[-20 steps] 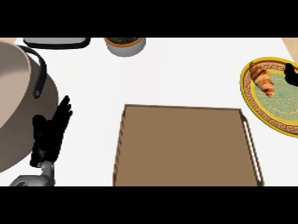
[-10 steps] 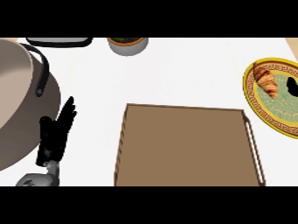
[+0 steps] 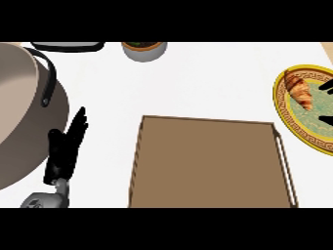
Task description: Pick the croissant from the tray and place it in the plate
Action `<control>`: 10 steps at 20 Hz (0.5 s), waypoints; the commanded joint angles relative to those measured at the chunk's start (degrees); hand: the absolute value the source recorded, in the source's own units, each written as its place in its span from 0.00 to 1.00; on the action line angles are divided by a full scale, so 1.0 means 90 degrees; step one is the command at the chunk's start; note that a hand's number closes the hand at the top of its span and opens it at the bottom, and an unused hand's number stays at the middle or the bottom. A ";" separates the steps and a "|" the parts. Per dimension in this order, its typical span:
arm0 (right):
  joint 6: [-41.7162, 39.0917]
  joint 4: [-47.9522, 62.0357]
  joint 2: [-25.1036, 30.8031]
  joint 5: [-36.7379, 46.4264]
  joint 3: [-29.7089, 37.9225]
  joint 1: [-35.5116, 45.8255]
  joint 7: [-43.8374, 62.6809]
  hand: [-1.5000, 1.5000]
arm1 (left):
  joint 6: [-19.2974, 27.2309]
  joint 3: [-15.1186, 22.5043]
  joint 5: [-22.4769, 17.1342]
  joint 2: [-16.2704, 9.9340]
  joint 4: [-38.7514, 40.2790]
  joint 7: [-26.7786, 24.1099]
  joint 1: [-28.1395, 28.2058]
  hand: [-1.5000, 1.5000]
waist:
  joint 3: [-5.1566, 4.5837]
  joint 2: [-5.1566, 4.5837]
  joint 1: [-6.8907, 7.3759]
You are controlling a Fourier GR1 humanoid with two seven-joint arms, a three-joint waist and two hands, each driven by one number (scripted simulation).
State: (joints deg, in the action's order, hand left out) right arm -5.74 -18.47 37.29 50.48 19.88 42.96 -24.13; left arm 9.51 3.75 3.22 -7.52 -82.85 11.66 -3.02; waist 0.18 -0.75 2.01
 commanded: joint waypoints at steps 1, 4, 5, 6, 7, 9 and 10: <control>-0.0324 0.0119 0.0082 -0.0523 0.0401 0.0070 -0.1075 0.00 | -0.0055 -0.0044 -0.0014 -0.0123 -0.0287 0.0226 -0.0019 0.50 | 0.0004 0.0025 -0.0035; -0.0569 0.0126 -0.0091 -0.1467 0.1256 0.0218 -0.1458 0.00 | 0.0004 0.0008 -0.0024 0.0034 -0.0123 0.0090 0.0187 0.50 | 0.0007 0.0048 -0.0105; -0.0822 0.0198 0.0017 -0.1790 0.1563 0.0261 -0.1538 0.00 | 0.0028 -0.0059 0.0026 -0.0017 0.0046 -0.0062 0.0133 0.50 | 0.0005 0.0040 -0.0166; -0.1088 0.0341 0.0169 -0.2034 0.1816 0.0372 -0.1473 0.00 | 0.0033 0.0001 0.0002 0.0006 -0.0224 0.0151 0.0203 0.50 | 0.0017 0.0034 -0.0068; -0.1344 0.0406 0.0327 -0.2156 0.1917 0.0284 -0.1592 0.00 | 0.0002 -0.0150 -0.0080 -0.0005 0.0045 -0.0049 -0.0013 0.50 | 0.0002 0.0021 -0.0162; -0.1758 0.0625 0.0630 -0.2395 0.2153 0.0130 -0.1651 0.00 | -0.0043 -0.0141 -0.0080 -0.0075 -0.0163 0.0116 -0.0045 0.50 | 0.0004 0.0017 -0.0119; -0.1966 0.0724 0.0781 -0.2488 0.2239 0.0205 -0.1488 0.00 | -0.0093 -0.0073 -0.0101 -0.0066 -0.0346 -0.0011 0.0368 0.50 | 0.0002 0.0024 -0.0044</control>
State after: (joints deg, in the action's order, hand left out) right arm -17.27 -14.55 40.83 33.02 35.45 44.49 -37.03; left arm 9.36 3.11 2.77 -7.79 -84.37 12.13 -1.81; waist 0.23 -0.52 1.18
